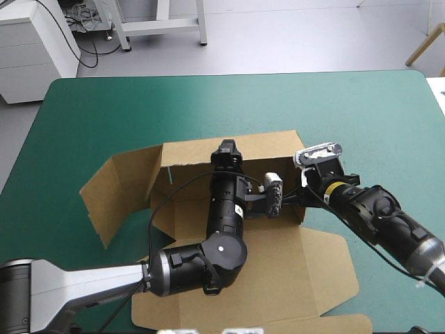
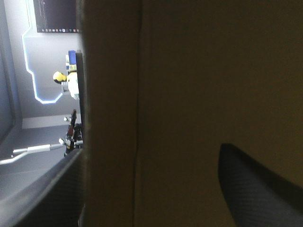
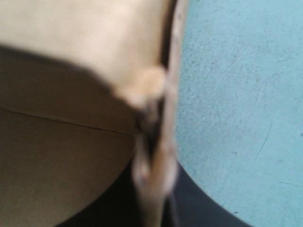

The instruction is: Fold the box

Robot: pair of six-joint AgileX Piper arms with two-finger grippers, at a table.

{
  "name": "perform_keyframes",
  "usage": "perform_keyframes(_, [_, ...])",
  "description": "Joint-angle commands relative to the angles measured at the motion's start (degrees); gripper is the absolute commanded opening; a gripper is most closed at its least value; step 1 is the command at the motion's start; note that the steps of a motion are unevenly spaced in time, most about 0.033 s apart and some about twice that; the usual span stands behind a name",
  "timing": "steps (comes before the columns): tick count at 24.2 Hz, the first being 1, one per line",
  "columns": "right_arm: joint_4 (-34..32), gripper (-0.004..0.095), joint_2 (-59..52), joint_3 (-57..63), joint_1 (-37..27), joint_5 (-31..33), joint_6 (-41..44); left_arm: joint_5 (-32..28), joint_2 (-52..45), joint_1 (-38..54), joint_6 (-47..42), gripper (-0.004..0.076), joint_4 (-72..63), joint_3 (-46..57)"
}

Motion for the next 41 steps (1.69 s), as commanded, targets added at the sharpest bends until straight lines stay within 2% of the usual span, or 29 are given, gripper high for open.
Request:
perform_keyframes(1, [-7.2, -0.0004, 1.7, -6.4, 0.2, 1.5, 6.9, 3.5, -2.0, -3.9, -1.7, 0.0545, 4.4, -1.6])
perform_keyframes(4, [-12.9, -0.0004, 4.0, -9.7, 0.2, 3.4, 11.8, 5.9, -2.0, -7.7, -2.4, 0.0545, 4.3, -1.6])
perform_keyframes(8, [-13.7, -0.0004, 4.9, -11.0, 0.2, 3.8, 13.0, 7.0, -2.0, -9.7, -2.5, 0.0545, 2.8, -1.6])
perform_keyframes(10, [-13.9, -0.0004, 4.9, -11.0, 0.2, 5.2, 13.2, 7.7, -2.0, -9.7, -3.2, 0.0494, -1.3, -1.6])
perform_keyframes(12, [-13.7, -0.0004, 4.9, -11.0, 0.2, 6.6, 13.2, 7.7, -2.0, -9.7, -1.1, 0.0277, -5.6, -1.6])
perform_keyframes(13, [-13.5, -0.0004, 4.9, -11.0, 0.2, 7.0, 13.2, 7.2, -2.0, -9.7, 1.2, 0.0088, -8.1, -2.1])
perform_keyframes(14, [-13.3, -0.0004, 4.9, -11.0, 0.2, 7.1, 13.2, 6.6, -2.0, -9.5, 4.7, -0.0001, -10.7, -2.9])
perform_keyframes(18, [-12.3, -0.0004, 4.9, -11.0, 0.2, 7.3, 13.2, 5.8, -2.0, -5.9, 17.5, -0.0001, -26.5, -11.6])
perform_keyframes(21, [-11.1, -0.0004, 4.9, -11.0, 0.2, 8.0, 13.0, 7.1, -2.0, 2.6, 31.8, -0.0001, -47.7, -24.4])
perform_keyframes(24, [-10.9, -0.0004, 4.9, -11.0, 0.2, 8.2, 13.0, 9.6, -2.0, 11.2, 32.3, -0.0001, -57.7, -32.9])
perform_keyframes(26, [-10.9, -0.0004, 4.9, -11.0, 0.2, 8.2, 13.0, 11.6, -2.0, 21.0, 32.5, -0.0001, -67.9, -40.7])
perform_keyframes(29, [-10.9, -0.0004, 4.9, -11.0, 0.2, 8.2, 13.0, 11.8, -2.0, 31.6, 33.5, -0.0001, -78.3, -46.8])
perform_keyframes(35, [-10.9, -0.0004, 4.9, -11.0, 0.2, 8.2, 12.8, 11.9, -2.1, 53.2, 35.2, -0.0001, -95.0, -49.5])
perform_keyframes(41, [-10.9, -0.0004, 4.9, -11.0, 0.2, 8.3, 12.8, 11.9, -2.0, 69.1, 35.2, -0.0001, -102.8, -49.1])
